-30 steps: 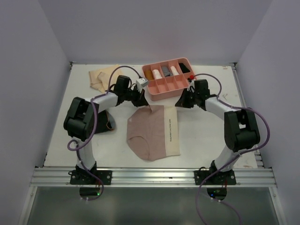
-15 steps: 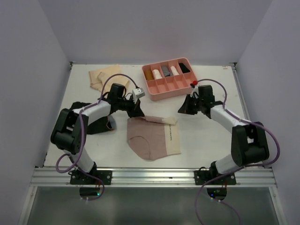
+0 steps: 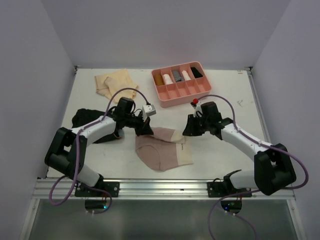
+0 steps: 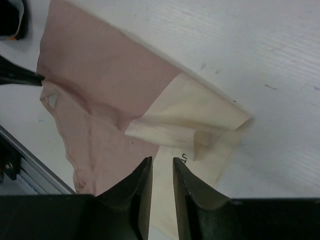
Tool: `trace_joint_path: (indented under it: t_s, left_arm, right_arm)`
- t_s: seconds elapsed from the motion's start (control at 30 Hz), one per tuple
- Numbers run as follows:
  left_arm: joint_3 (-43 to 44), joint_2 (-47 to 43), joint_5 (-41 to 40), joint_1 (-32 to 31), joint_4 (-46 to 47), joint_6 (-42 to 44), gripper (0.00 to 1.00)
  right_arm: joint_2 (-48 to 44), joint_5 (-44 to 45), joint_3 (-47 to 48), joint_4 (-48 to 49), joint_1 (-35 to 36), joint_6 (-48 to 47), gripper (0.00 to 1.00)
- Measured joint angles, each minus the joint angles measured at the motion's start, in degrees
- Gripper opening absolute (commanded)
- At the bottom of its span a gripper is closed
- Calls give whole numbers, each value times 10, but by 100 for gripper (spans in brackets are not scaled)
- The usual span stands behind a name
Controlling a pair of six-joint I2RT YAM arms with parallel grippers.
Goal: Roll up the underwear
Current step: Fold the underwear
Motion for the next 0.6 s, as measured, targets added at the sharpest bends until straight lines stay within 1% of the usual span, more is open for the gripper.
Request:
trace_joint_path:
  t_s: [0.03, 0.13, 0.27, 0.33, 0.4, 0.43, 0.53, 0.6]
  left_arm:
    - [0, 4, -2, 0, 1, 0, 0]
    - [0, 13, -8, 0, 2, -4, 0]
    - [0, 24, -12, 0, 1, -3, 0]
    - [0, 28, -14, 0, 0, 0, 0]
    - [0, 31, -16, 0, -1, 1, 0]
    - [0, 31, -17, 0, -1, 1, 0]
    - [0, 34, -17, 0, -2, 4, 0]
    - [0, 37, -18, 0, -2, 7, 0]
  right_arm:
    - [0, 10, 0, -4, 23, -5, 31]
    - [1, 28, 3, -15, 66, -20, 32]
    - [29, 58, 28, -31, 65, -42, 34]
    - [47, 63, 42, -32, 63, -51, 40]
    - [60, 64, 51, -34, 64, -60, 41]
    - [63, 63, 53, -35, 65, -64, 44]
    - [63, 68, 53, -41, 82, -77, 44]
    - [62, 80, 54, -47, 110, -89, 43]
